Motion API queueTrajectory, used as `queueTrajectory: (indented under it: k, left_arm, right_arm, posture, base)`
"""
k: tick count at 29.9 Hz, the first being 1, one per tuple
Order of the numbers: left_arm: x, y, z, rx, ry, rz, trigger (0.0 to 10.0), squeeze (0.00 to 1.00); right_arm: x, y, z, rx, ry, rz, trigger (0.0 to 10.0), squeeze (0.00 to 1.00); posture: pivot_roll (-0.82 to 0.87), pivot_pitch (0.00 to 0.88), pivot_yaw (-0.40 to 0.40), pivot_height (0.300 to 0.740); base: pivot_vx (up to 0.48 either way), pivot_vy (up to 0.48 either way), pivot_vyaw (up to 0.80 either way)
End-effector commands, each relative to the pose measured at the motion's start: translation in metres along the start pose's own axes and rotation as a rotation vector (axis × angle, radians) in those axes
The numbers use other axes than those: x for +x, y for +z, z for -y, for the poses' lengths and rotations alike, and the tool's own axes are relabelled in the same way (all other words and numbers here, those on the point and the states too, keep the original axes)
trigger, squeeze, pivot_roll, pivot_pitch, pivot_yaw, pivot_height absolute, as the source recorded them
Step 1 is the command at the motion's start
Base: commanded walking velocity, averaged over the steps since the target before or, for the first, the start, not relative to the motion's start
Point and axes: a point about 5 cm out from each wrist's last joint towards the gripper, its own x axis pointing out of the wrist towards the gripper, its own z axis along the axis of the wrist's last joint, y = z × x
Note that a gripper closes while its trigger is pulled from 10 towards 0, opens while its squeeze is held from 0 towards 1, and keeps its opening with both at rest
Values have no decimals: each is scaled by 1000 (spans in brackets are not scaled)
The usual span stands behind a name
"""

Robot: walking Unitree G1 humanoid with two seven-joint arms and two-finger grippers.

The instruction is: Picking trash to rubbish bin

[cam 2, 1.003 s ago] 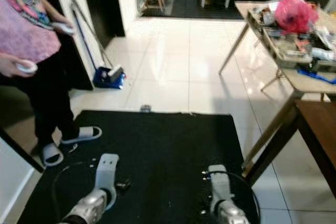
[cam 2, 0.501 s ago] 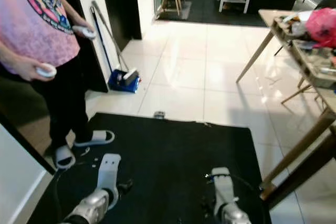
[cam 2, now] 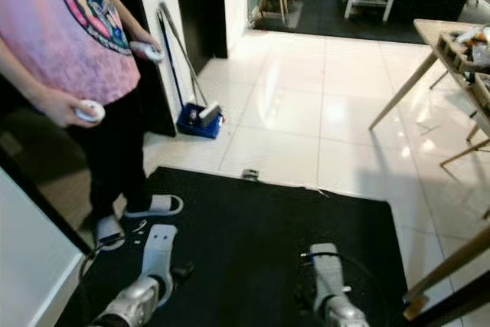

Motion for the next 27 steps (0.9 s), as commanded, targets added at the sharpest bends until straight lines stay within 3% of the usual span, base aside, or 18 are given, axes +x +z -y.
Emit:
queueTrajectory:
  k: [1,12,23,27]
  left_arm:
    - [-1,-4,0,10,-1,-14,10000,0]
    - [-1,-6,0,16,-2,-16,10000,0]
    - [-2,-5,-5,14,10,-13,10000,0]
    - [-2,-4,-4,12,11,-12,10000,0]
  right_arm:
    - [-2,-4,8,-7,-20,-17,10000,0]
    - [-2,-5,6,-11,-10,-18,10000,0]
    - [-1,-4,1,-8,5,-21,10000,0]
    - [-1,-4,0,-11,7,-22,10000,0]
  posture:
    - [-96,56,20,740]
    - [-92,55,20,740]
    - [-83,64,17,740]
    - [-84,67,17,740]
  base:
    - [300,0,-625]
    - [290,0,-637]
    - [280,0,0]
    - [274,0,-628]
